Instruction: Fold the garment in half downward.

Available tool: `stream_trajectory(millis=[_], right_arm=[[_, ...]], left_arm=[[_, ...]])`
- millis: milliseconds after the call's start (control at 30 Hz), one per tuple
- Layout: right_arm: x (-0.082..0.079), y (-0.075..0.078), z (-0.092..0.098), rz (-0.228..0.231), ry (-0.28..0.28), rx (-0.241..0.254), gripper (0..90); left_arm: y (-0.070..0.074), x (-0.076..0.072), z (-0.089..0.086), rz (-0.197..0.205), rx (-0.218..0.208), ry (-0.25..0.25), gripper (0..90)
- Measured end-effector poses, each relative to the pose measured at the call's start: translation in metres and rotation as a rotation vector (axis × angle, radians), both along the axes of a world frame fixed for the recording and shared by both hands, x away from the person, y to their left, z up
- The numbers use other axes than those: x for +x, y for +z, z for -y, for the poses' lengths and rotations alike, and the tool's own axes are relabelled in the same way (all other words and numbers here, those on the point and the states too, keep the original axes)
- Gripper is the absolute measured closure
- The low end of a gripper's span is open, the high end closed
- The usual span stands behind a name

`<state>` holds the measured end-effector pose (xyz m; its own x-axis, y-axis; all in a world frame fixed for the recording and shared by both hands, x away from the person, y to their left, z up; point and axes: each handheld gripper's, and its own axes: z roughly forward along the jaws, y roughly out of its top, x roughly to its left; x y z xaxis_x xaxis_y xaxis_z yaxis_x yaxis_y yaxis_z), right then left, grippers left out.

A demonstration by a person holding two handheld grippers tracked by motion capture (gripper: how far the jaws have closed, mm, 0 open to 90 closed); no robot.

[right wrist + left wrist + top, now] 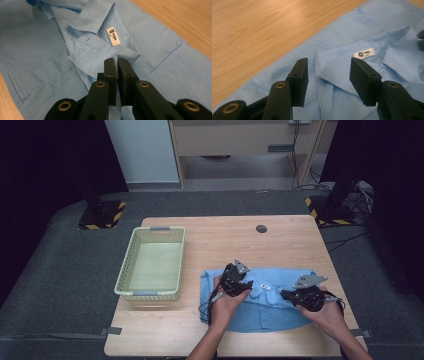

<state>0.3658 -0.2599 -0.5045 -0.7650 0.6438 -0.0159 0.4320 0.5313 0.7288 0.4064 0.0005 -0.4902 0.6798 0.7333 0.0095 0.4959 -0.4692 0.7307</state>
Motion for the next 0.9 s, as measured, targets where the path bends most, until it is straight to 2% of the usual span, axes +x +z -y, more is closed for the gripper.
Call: stream_trajectory(millis=[67,200,400,600,767,900], right_arm=[[0.000,-0.001,0.000,0.001,0.001,-0.002,86.2],[-0.001,-0.001,0.000,0.000,0.001,-0.002,86.1],[0.000,-0.004,0.001,-0.007,0.001,-0.002,85.9],[0.000,-0.004,0.000,-0.011,-0.003,0.004,85.6],[0.001,-0.006,0.002,-0.020,-0.005,0.013,85.5],[0.001,-0.006,0.002,-0.017,-0.009,0.016,84.7]], left_arm=[[-0.009,0.010,0.004,-0.018,0.014,0.018,48.4],[-0.017,0.016,0.007,-0.025,0.032,0.024,47.7],[-0.032,0.019,0.014,-0.061,0.042,-0.014,48.0],[-0.036,0.016,0.017,-0.064,0.050,-0.027,64.9],[-0.034,0.013,0.020,-0.064,0.053,-0.006,77.1],[-0.031,0.010,0.019,-0.047,0.043,0.006,83.2]])
